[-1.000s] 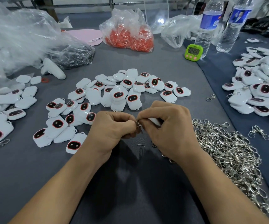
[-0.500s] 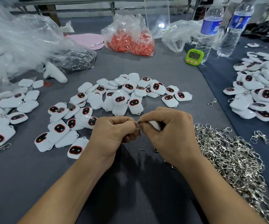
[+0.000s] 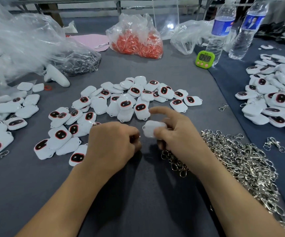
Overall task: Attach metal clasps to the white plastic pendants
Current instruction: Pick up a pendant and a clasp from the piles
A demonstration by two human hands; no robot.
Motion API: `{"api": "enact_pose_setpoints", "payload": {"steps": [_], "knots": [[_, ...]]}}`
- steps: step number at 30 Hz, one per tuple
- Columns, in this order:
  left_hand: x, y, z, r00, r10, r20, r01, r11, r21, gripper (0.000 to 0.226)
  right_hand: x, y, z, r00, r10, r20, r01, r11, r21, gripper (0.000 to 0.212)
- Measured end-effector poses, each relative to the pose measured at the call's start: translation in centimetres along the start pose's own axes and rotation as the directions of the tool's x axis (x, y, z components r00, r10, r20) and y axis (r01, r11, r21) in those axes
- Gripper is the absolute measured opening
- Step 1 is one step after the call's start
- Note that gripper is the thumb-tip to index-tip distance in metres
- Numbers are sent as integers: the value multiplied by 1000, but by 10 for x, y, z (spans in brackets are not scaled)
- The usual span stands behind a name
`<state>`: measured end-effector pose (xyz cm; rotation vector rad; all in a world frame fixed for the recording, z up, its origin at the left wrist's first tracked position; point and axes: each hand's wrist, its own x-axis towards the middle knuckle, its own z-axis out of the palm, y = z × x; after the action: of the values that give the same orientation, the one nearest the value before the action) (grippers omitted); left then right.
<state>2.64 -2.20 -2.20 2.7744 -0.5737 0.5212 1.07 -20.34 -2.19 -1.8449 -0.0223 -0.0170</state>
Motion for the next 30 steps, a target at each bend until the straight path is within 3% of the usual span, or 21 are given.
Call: {"api": "enact_pose_setpoints", "payload": {"steps": [2, 5, 13, 18, 30], "knots": [[3, 3, 3, 999, 19, 35, -18, 999, -46, 10, 0, 2, 2, 999, -24, -21, 21, 987, -160, 30], [3, 0, 4, 996, -3, 86, 18, 985, -174, 11, -1, 3, 1, 998, -46, -43, 37, 982, -187, 19], [5, -7, 8, 990, -24, 141, 61, 964, -260, 12, -3, 3, 4, 996, -61, -69, 39, 957, -287, 21], [5, -8, 8, 989, -23, 147, 65, 954, -293, 12, -1, 3, 3, 985, -40, -167, 6, 980, -197, 23], [2, -4, 7, 995, 42, 92, -15, 960, -278, 17, -2, 0, 5, 994, -79, -73, 55, 955, -292, 23]]}}
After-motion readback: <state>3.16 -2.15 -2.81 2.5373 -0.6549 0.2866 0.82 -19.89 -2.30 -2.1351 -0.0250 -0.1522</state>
